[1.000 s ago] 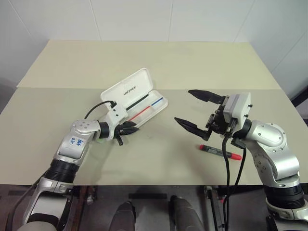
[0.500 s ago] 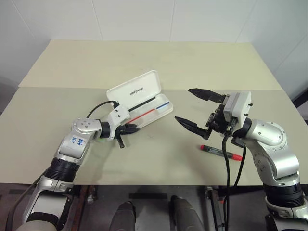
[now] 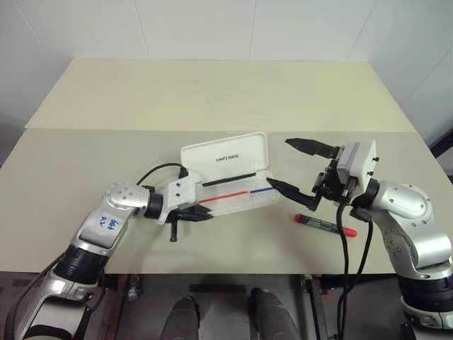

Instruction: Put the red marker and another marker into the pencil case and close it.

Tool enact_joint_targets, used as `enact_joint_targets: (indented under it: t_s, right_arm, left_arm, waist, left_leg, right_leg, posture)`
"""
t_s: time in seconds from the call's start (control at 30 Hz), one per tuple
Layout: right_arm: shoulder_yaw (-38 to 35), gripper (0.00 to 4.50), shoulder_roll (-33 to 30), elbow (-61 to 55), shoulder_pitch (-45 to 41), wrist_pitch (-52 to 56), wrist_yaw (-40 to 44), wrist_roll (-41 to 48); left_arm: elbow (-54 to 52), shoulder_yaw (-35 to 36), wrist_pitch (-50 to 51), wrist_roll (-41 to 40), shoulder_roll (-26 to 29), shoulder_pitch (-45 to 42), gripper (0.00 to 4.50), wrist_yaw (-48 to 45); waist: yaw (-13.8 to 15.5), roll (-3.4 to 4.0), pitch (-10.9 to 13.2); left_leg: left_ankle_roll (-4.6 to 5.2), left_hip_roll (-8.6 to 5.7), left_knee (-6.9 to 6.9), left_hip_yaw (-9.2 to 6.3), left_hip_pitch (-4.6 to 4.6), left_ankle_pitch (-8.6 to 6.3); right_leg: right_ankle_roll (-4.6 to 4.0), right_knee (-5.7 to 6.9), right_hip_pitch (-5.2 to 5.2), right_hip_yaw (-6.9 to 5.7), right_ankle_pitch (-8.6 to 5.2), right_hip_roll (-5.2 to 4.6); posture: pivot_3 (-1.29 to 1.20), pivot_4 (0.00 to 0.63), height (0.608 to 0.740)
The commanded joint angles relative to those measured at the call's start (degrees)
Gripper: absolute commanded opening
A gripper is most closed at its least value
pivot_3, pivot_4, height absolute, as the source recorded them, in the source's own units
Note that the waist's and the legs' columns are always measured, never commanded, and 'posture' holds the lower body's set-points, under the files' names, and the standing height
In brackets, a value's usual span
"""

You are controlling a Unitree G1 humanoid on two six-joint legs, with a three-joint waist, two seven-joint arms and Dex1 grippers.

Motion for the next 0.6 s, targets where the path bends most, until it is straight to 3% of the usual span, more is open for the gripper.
enact_joint_targets:
  t_s: [0.03, 0.6]
  right_arm:
    - [-2.2, 4.50, -1.2, -3.5, 0.6, 1.0, -0.3, 1.7]
    - [-2.2, 4.50, -4.1, -6.6, 3.1, 4.1, -0.1, 3.9]
  left_arm:
    - [-2.7, -1.7, -1.7, 0.0, 0.6, 1.5, 0.01, -1.5]
    - [4.3, -6.2, -6.6, 4.0, -2.6, -5.4, 0.01, -4.0]
  waist:
    - [0.1, 0.00, 0.0]
    - [0.5, 0.00, 0.0]
  left_leg:
    - [0.00, 0.00, 0.02, 0.00, -0.01, 0.00]
    - [0.05, -0.03, 0.23, 0.00, -0.04, 0.01]
  right_leg:
    - [-0.05, 0.00, 0.00, 0.00, -0.03, 0.00]
    - [-0.07, -0.08, 0.13, 0.00, -0.03, -0.02]
  posture:
    - [0.00, 0.150, 0.740]
    - [0.00, 0.150, 0.740]
